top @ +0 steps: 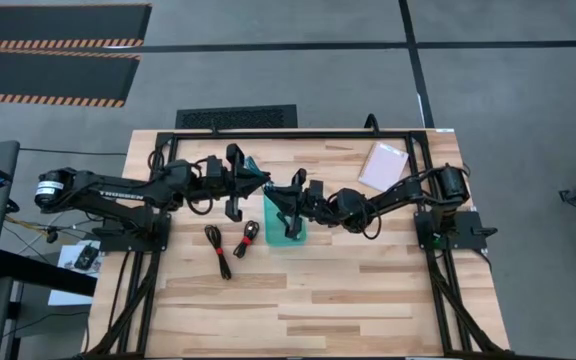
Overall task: Pick and place USB-C Cables
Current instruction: Put the blue charger cable into the green bin
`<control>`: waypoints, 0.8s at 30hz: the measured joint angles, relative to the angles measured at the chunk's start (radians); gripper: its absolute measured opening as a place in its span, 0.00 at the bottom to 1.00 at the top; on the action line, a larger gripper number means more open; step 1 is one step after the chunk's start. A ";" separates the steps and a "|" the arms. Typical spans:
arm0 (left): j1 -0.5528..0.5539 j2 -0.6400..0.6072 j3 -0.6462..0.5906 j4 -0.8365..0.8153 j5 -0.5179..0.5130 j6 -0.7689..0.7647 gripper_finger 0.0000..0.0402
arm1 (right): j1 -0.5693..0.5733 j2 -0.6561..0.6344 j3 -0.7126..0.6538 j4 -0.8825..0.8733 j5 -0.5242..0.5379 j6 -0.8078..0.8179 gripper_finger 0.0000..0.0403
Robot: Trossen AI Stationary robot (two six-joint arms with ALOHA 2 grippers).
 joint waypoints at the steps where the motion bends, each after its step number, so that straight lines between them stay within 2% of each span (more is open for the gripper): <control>1: 0.000 0.000 -0.001 -0.005 -0.004 0.000 0.01 | -0.004 0.000 0.000 -0.011 0.007 0.003 0.12; 6: 0.000 -0.001 -0.001 -0.001 -0.030 -0.008 0.00 | -0.035 -0.026 -0.001 -0.045 0.010 -0.009 0.20; 8: 0.001 -0.013 -0.001 -0.002 -0.031 -0.014 0.00 | -0.050 -0.068 -0.001 -0.111 0.009 -0.039 0.25; 13: 0.001 -0.054 0.000 -0.029 -0.037 -0.007 0.00 | -0.086 -0.263 0.000 -0.503 -0.001 -0.065 0.35; 18: -0.001 -0.085 0.000 -0.078 -0.027 0.005 0.00 | -0.124 -0.489 0.000 -0.889 -0.056 -0.104 0.44; 24: 0.000 -0.085 0.000 -0.133 -0.030 -0.001 0.00 | -0.154 -0.798 0.000 -1.306 -0.063 -0.133 0.50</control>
